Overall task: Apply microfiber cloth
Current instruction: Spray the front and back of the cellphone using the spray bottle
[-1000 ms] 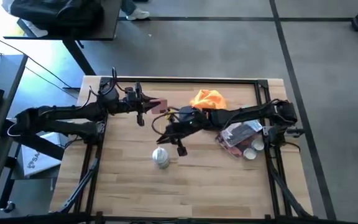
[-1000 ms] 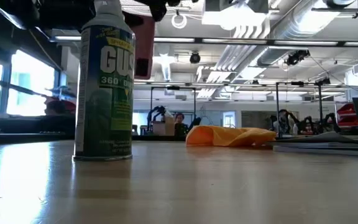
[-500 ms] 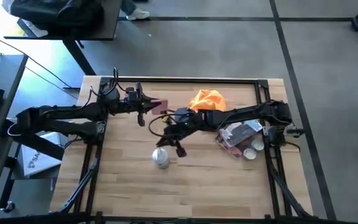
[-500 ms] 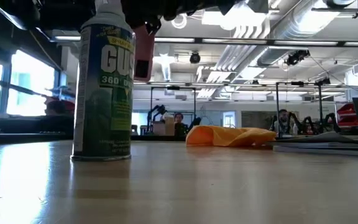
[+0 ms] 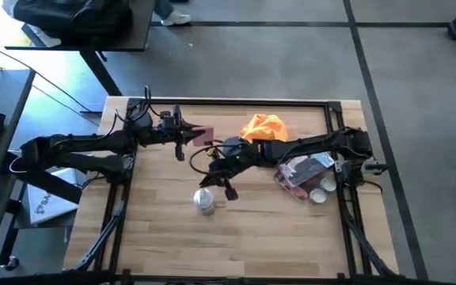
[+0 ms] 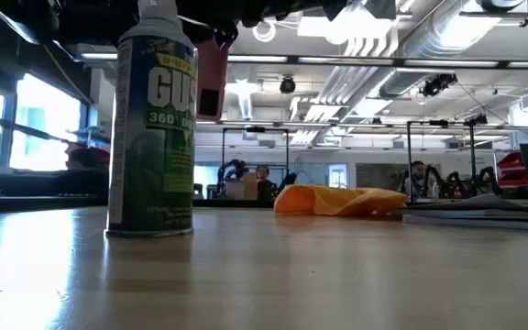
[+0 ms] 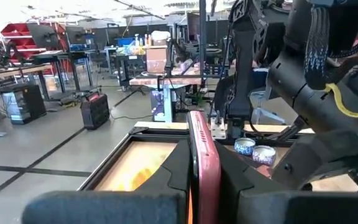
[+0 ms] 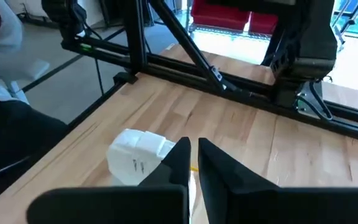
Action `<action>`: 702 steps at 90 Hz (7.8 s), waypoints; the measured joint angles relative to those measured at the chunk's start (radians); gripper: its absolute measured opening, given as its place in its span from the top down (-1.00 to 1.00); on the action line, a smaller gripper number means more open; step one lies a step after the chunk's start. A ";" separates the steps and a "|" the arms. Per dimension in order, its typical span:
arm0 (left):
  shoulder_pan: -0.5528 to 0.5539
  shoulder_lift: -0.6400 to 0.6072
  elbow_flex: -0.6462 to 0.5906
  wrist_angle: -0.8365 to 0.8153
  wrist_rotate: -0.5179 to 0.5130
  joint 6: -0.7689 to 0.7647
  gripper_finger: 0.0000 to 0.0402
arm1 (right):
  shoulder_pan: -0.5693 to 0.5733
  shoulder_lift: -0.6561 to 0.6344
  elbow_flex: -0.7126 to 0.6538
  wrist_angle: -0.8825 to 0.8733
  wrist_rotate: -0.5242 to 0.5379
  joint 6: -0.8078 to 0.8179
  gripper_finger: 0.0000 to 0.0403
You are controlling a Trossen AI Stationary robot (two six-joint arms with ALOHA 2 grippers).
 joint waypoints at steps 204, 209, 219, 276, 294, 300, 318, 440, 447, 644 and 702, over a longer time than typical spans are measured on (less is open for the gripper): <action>0.021 -0.034 -0.250 0.334 -0.137 -0.347 0.96 | 0.002 0.010 -0.005 -0.106 0.007 -0.058 1.00; 0.012 0.007 -0.275 0.385 -0.133 -0.344 0.96 | 0.002 0.014 -0.006 -0.111 0.023 -0.062 1.00; -0.009 0.079 -0.322 0.506 -0.118 -0.323 0.96 | 0.003 0.007 -0.003 -0.104 0.037 -0.064 1.00; -0.028 0.282 -0.283 0.694 -0.076 -0.248 0.96 | 0.018 -0.045 0.068 -0.175 0.105 -0.112 1.00; -0.028 0.282 -0.283 0.707 -0.069 -0.249 0.96 | 0.028 0.002 0.072 -0.116 0.103 -0.106 1.00; -0.028 0.282 -0.283 0.711 -0.069 -0.249 0.96 | 0.026 0.029 0.072 -0.070 0.098 -0.083 1.00; -0.028 0.282 -0.283 0.713 -0.068 -0.249 0.96 | 0.026 0.042 0.072 -0.058 0.089 -0.065 1.00; -0.029 0.124 -0.283 0.472 -0.079 -0.182 0.96 | 0.047 -0.103 0.104 -0.345 0.223 -0.045 1.00; -0.029 0.124 -0.283 0.472 -0.081 -0.172 0.96 | 0.063 -0.124 0.123 -0.401 0.182 -0.011 1.00; 0.013 0.124 -0.253 0.473 -0.001 -0.129 0.96 | 0.076 -0.011 0.148 -0.427 0.503 -0.159 1.00; 0.040 0.125 -0.253 0.480 -0.008 -0.122 0.96 | 0.055 -0.028 0.149 -0.323 0.419 -0.222 1.00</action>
